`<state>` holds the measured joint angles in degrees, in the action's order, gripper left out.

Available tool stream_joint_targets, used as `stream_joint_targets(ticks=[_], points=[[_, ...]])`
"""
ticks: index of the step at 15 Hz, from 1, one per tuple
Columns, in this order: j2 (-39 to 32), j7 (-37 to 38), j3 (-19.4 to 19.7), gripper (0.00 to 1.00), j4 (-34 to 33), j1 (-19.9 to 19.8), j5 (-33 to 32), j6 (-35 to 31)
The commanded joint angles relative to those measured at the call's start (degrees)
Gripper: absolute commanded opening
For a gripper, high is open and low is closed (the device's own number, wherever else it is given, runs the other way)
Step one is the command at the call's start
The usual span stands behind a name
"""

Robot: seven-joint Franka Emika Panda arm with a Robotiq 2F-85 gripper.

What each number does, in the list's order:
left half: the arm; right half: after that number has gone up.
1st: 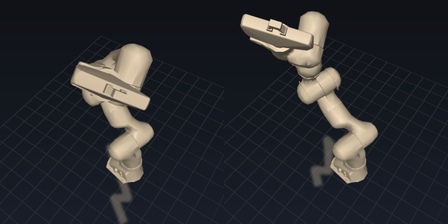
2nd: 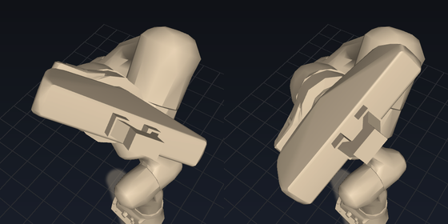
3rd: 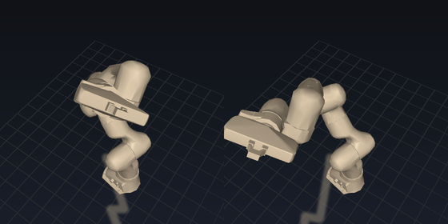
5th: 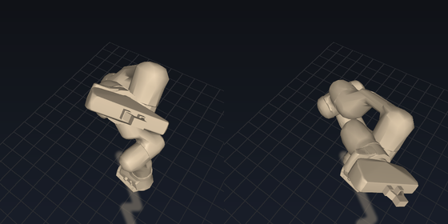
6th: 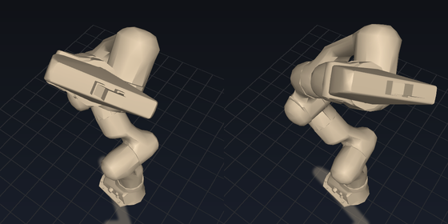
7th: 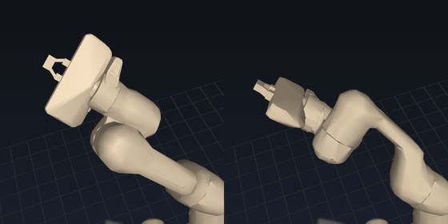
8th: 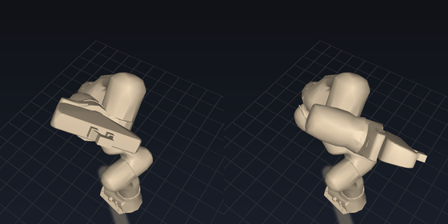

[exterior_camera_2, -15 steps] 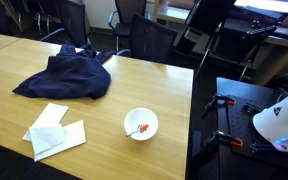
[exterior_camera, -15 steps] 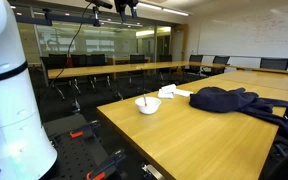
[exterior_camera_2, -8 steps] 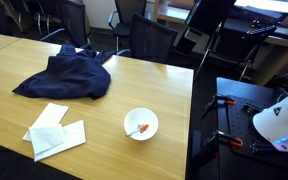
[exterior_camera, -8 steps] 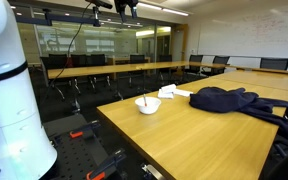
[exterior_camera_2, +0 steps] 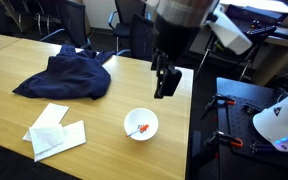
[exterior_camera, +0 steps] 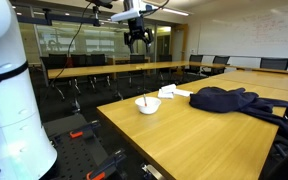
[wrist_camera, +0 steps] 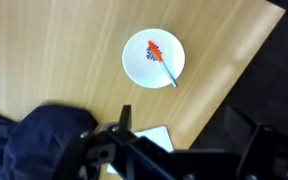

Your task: Take the orange pen out of the white bowl

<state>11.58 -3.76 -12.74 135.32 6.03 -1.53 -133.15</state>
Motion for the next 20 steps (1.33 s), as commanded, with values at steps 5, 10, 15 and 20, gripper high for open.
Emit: stream_joint_targets(ticks=[5, 10, 15, 20], points=[[-22.1, -18.5, 1.8, 1.0, -8.2, 0.9, 1.7, -2.8], [-22.7, -17.1, 1.7, 1.0, -7.8, 0.8, 0.6, -4.9], [-29.4, -30.1, 0.8, 1.0, -9.7, -0.3, -0.9, -6.5], [-38.0, -42.4, -2.2, 1.0, -11.2, -5.3, 1.7, -15.1]])
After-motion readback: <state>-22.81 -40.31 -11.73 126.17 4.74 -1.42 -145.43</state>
